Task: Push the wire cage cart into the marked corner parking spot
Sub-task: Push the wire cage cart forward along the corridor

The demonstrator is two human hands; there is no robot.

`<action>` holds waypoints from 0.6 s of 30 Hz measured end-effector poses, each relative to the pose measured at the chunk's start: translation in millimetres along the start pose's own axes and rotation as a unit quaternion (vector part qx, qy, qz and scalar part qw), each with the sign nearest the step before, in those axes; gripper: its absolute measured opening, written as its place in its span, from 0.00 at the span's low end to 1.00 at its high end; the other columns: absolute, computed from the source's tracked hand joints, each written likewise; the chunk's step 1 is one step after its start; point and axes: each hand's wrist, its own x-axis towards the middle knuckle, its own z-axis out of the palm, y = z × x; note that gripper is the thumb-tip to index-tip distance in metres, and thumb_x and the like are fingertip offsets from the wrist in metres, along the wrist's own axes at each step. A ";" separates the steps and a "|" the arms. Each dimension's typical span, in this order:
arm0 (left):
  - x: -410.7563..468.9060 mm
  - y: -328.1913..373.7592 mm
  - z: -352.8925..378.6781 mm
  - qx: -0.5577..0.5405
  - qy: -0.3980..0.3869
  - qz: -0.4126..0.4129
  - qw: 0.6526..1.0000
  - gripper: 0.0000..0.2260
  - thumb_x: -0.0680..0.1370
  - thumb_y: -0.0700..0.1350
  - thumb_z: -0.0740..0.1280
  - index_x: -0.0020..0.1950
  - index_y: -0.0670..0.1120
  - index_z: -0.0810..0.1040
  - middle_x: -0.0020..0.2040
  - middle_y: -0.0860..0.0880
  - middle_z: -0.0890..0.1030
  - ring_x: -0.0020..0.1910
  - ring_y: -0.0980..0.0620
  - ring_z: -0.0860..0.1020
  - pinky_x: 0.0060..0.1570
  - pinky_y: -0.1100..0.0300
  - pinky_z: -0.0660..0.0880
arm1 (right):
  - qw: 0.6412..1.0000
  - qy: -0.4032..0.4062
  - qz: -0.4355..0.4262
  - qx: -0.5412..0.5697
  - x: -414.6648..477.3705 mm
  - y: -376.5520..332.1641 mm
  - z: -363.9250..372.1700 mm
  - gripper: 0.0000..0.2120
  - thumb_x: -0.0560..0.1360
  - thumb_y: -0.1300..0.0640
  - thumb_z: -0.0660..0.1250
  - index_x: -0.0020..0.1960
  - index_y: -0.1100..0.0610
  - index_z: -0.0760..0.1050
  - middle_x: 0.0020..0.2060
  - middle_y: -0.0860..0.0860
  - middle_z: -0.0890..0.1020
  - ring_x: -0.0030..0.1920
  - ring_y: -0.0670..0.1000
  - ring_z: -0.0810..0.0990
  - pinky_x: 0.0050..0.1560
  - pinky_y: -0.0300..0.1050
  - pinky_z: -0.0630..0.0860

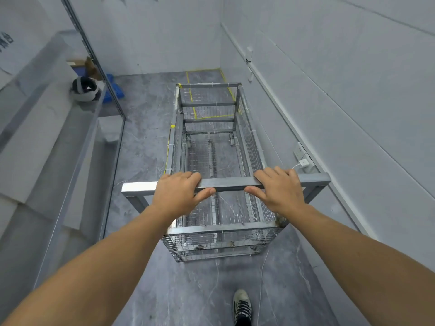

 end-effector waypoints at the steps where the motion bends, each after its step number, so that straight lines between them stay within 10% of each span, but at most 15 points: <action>1: 7.3 0.0 1.5 -0.002 -0.001 -0.003 1.000 0.26 0.76 0.72 0.49 0.40 0.52 0.70 0.33 0.56 0.74 0.32 0.53 0.72 0.36 0.57 0.65 | 1.000 -0.004 -0.003 0.000 6.8 4.9 0.7 0.26 0.75 0.27 0.46 0.49 0.45 0.72 0.42 0.43 0.75 0.45 0.49 0.72 0.46 0.49 0.59; 18: 138.3 -46.9 19.6 0.005 -0.050 -0.049 0.998 0.31 0.69 0.78 0.40 0.39 0.53 0.65 0.34 0.55 0.70 0.33 0.52 0.69 0.31 0.55 0.57 | 0.999 -0.044 -0.014 0.019 141.4 44.3 19.7 0.31 0.74 0.27 0.37 0.52 0.45 0.70 0.47 0.43 0.76 0.50 0.51 0.72 0.52 0.51 0.63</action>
